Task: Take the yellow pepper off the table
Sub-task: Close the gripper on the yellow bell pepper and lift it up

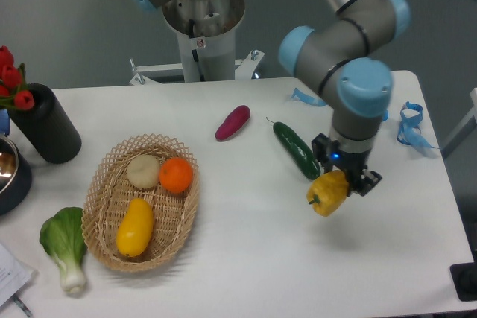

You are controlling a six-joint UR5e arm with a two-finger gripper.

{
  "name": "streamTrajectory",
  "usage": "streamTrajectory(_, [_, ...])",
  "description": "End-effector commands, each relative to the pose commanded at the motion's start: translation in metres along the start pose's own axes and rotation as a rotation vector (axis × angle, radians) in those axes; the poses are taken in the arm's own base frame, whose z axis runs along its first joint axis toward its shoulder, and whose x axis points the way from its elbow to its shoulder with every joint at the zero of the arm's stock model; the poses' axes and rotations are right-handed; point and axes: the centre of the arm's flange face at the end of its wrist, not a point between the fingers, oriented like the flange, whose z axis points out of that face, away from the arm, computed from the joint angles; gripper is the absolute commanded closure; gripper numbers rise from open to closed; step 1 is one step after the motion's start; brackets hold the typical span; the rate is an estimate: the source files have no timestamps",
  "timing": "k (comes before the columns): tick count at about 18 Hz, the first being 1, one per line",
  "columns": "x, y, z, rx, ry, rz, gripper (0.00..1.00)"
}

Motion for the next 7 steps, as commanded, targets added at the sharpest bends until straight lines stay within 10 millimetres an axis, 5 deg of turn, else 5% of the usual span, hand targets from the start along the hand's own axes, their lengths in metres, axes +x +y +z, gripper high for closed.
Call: streamTrajectory(7, [-0.015,0.005,-0.018,0.058,-0.036,0.012,0.97])
